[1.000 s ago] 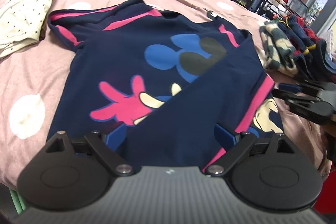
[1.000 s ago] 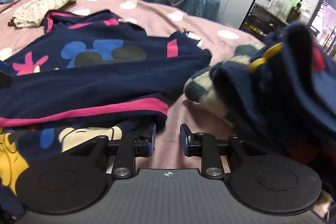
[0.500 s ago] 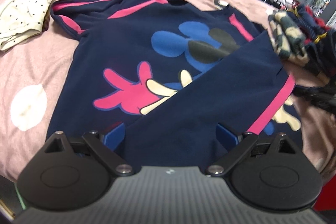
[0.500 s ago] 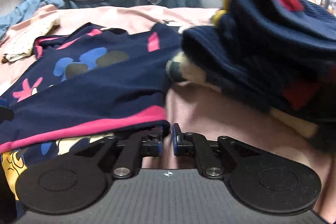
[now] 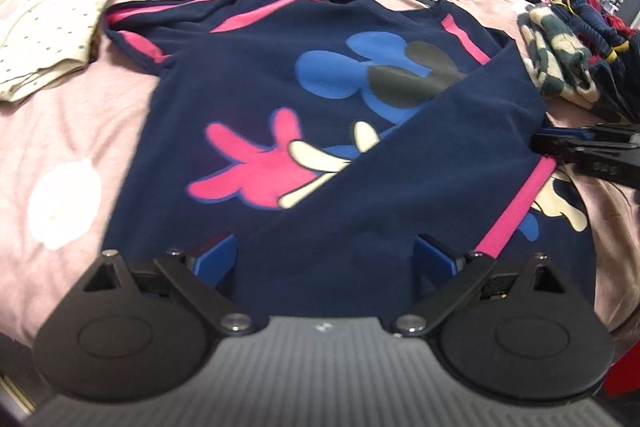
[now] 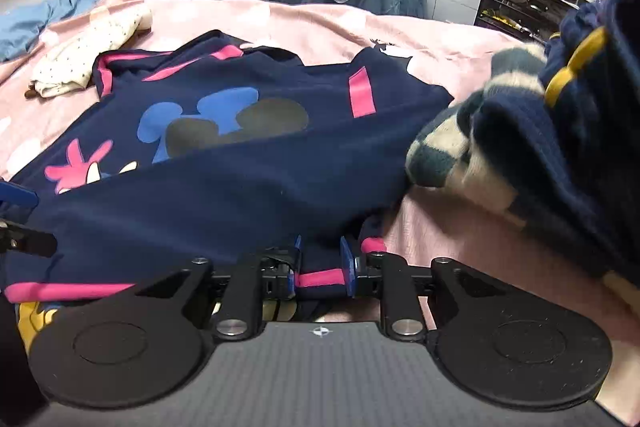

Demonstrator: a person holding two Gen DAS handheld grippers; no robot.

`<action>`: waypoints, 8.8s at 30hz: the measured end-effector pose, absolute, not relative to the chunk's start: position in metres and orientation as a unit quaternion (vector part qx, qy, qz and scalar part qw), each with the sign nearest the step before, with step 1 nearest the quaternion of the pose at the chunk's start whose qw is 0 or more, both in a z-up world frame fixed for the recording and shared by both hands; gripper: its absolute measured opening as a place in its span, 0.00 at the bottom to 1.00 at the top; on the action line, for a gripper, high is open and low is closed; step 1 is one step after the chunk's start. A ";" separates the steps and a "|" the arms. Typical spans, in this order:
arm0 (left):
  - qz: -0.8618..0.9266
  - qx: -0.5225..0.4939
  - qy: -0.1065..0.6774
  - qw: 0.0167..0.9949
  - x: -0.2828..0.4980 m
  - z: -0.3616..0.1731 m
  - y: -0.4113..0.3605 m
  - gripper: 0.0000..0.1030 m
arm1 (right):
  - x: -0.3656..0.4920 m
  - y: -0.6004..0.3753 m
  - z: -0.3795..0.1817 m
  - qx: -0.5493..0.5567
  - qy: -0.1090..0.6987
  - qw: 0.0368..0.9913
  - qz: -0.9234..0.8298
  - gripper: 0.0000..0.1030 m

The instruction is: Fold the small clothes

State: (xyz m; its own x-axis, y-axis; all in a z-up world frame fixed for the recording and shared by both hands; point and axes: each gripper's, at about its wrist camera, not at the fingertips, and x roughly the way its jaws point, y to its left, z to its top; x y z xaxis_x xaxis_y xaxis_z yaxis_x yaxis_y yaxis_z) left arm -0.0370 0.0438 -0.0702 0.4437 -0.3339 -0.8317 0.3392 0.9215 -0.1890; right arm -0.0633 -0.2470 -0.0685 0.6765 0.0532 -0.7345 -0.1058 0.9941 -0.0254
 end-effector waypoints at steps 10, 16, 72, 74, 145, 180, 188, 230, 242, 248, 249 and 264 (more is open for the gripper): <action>-0.162 -0.024 0.460 0.873 -0.018 -0.050 0.083 0.98 | 0.061 -0.219 -0.006 0.058 0.390 0.905 0.162 0.86; -0.148 -0.048 0.477 0.865 -0.033 -0.057 0.106 0.99 | 0.198 -0.230 -0.063 0.111 0.453 0.882 0.067 0.64; -0.113 -0.062 0.511 0.850 -0.040 -0.059 0.118 1.00 | -0.092 -0.195 -0.115 0.199 0.488 0.802 0.282 0.49; -0.113 -0.062 0.512 0.849 -0.039 -0.059 0.119 1.00 | -0.093 -0.191 -0.115 0.211 0.487 0.794 0.295 0.23; -0.013 -0.134 0.462 0.876 0.104 -0.074 0.226 0.90 | -0.155 -0.233 -0.069 0.186 0.482 0.718 0.467 1.00; -0.287 0.066 0.508 0.809 -0.080 -0.072 0.043 0.52 | -0.152 -0.187 -0.076 0.035 0.418 0.866 0.271 0.55; -0.287 0.103 0.496 0.813 -0.067 -0.091 0.018 0.63 | -0.143 -0.187 -0.080 0.000 0.444 0.860 0.251 0.44; -0.505 0.217 0.525 0.649 0.334 -0.108 -0.041 0.11 | 0.192 -0.319 -0.060 -0.100 0.584 0.778 0.209 0.07; -0.534 0.160 0.398 0.728 0.204 -0.002 0.053 0.09 | 0.025 -0.266 0.048 -0.067 0.456 0.832 0.308 0.07; -0.522 0.095 0.386 0.755 0.077 -0.001 0.129 0.09 | -0.079 -0.235 0.034 -0.030 0.462 0.801 0.381 0.07; -0.517 0.083 0.385 0.760 0.058 -0.004 0.140 0.09 | -0.091 -0.232 0.029 -0.020 0.465 0.795 0.389 0.07; -0.420 -0.009 0.441 0.794 -0.062 -0.081 0.215 0.12 | -0.147 -0.192 -0.038 -0.002 0.512 0.744 0.429 0.08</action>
State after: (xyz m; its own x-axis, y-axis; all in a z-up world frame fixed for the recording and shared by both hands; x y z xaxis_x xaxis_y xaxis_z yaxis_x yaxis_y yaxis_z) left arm -0.0619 0.2151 -0.0810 0.2595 -0.6736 -0.6920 0.6584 0.6476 -0.3835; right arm -0.1468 -0.1921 -0.0376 0.1083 0.6357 -0.7643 -0.6405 0.6326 0.4354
